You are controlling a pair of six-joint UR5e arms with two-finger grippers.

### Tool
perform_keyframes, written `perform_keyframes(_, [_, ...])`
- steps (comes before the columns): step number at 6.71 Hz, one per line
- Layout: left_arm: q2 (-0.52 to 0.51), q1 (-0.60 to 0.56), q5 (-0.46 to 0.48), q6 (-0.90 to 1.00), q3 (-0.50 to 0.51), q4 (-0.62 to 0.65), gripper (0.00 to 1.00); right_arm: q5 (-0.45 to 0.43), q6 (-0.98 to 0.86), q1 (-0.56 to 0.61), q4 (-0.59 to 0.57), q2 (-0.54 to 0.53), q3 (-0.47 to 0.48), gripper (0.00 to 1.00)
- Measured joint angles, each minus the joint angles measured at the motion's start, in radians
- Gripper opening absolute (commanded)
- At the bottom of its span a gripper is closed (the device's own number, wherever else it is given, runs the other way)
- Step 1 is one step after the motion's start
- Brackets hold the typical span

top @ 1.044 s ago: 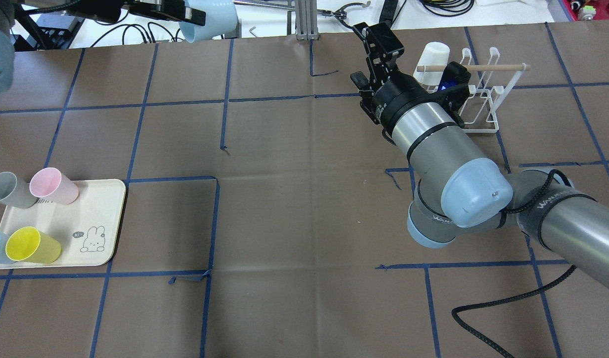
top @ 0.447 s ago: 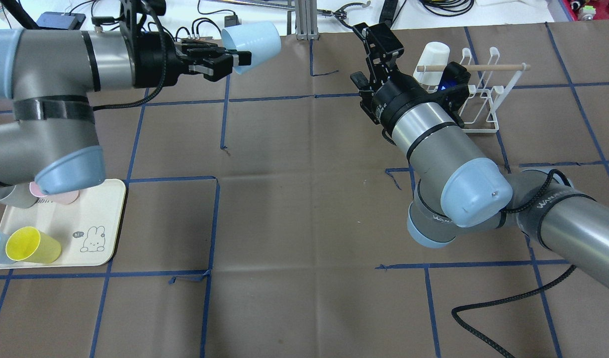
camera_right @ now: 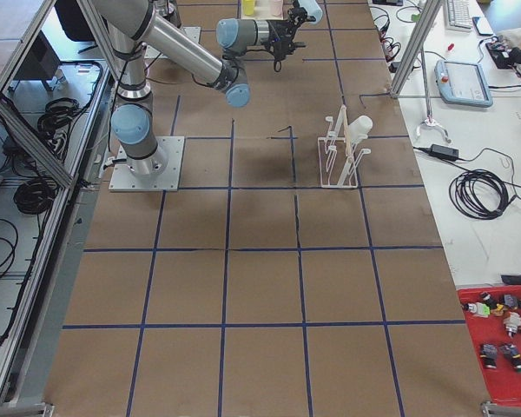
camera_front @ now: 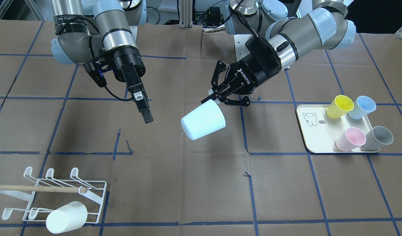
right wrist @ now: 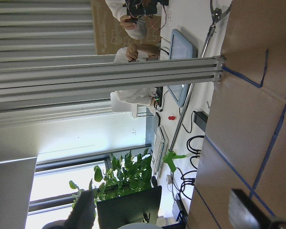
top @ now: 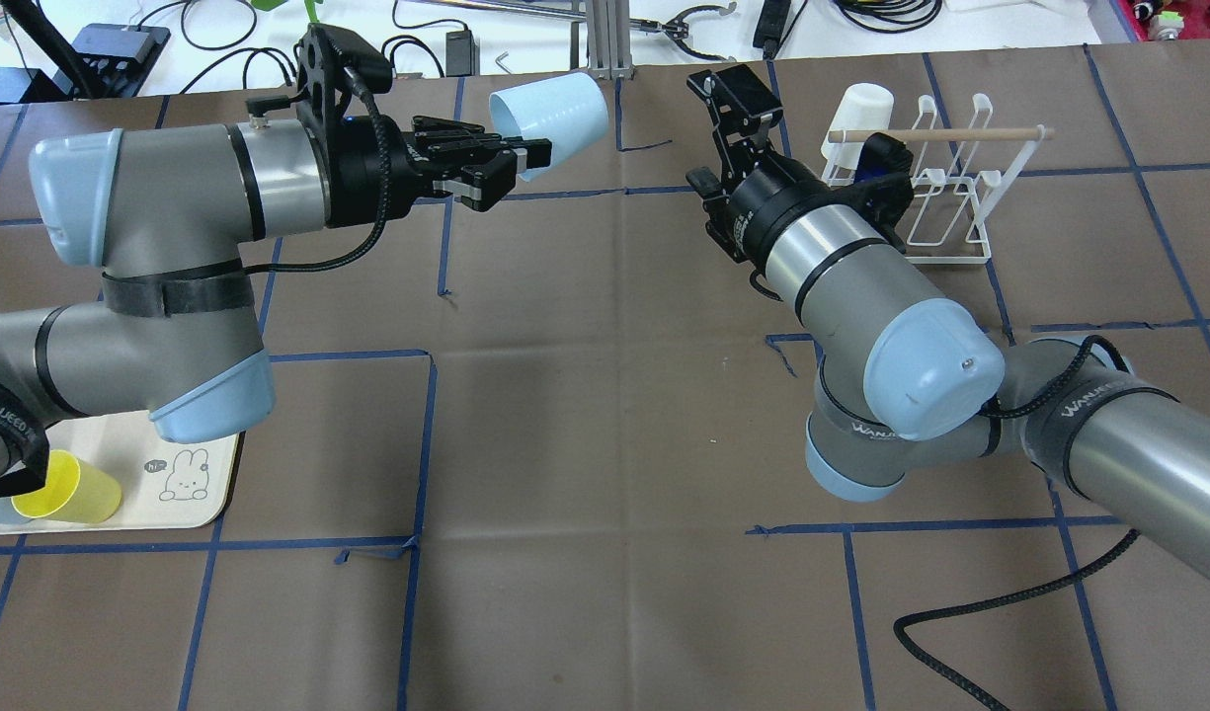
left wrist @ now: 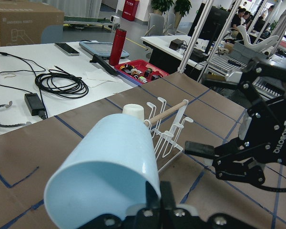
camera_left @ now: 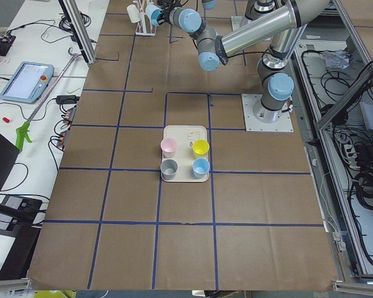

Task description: Transfer IKEA cup to right arm and place on rack

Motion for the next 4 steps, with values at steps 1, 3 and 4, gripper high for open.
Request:
perform_keyframes(1, [-0.001,-0.002,0.000,-0.006,-0.003,0.010,0.04,0.001,0.005,0.019,0.037,-0.002,0.000,1.00])
perform_keyframes(3, [0.002,-0.003,-0.001,-0.009,-0.016,0.016,0.04,-0.002,0.012,0.068,0.057,-0.004,-0.015,1.00])
perform_keyframes(4, [0.006,-0.004,-0.001,-0.010,-0.023,0.017,0.04,-0.006,0.013,0.090,0.061,-0.002,-0.040,1.00])
